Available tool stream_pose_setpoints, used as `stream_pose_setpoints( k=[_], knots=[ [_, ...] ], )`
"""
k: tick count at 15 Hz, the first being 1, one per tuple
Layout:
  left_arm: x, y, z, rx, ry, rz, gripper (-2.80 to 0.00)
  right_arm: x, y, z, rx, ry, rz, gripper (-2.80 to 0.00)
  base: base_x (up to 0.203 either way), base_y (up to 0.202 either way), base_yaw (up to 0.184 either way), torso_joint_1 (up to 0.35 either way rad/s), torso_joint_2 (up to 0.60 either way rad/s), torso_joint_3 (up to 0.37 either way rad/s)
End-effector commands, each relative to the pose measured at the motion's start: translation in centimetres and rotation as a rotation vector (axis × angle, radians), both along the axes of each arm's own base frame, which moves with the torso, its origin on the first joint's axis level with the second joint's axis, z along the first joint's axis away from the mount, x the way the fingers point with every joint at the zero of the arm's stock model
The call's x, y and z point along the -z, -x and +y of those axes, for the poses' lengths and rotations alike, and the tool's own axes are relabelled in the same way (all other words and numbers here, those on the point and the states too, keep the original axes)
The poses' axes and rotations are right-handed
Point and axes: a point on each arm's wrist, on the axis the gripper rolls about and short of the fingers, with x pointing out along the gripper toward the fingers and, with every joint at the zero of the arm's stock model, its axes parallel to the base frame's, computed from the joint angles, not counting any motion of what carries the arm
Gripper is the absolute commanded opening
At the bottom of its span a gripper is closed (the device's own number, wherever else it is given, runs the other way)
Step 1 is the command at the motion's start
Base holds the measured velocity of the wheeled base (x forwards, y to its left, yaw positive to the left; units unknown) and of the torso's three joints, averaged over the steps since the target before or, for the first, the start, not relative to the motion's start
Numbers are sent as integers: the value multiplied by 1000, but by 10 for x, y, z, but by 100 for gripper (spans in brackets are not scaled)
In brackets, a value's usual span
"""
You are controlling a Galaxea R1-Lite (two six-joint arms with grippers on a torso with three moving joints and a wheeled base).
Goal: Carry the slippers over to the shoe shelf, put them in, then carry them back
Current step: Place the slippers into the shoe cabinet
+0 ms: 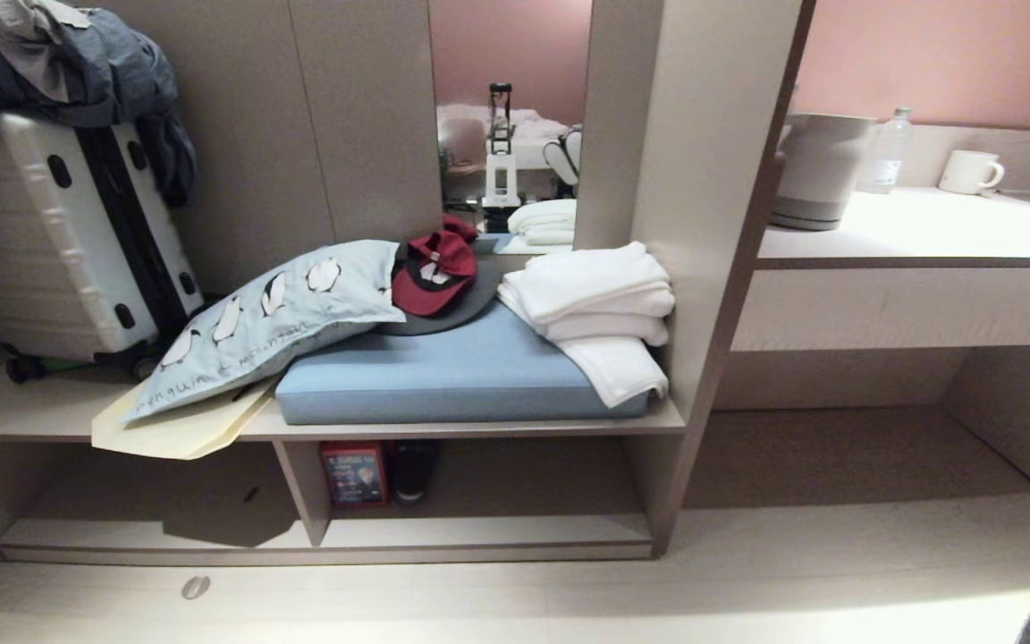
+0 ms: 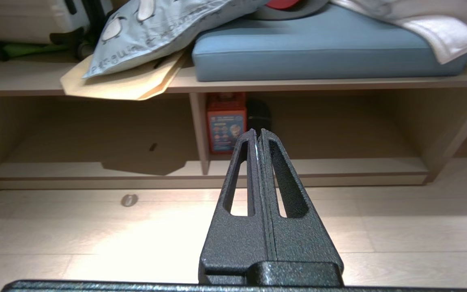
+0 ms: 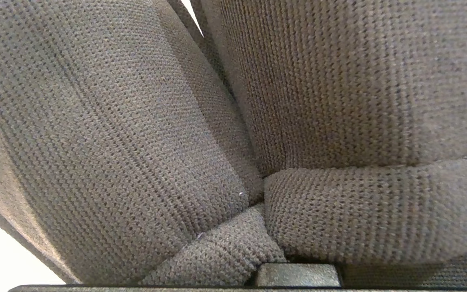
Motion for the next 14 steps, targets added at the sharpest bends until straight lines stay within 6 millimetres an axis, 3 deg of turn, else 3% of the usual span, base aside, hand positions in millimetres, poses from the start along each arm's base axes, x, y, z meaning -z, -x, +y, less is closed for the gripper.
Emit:
stream_pose_setpoints(
  k=[1,14],
  knots=[
    [0,0,0,-1,0,-1,-280,0,0,0,-1,0,0,-280,0,198,0,-2,-2,2],
    [0,0,0,-1,0,-1,-280,0,0,0,-1,1,0,-280,0,195,-2,3,3,3]
  ],
)
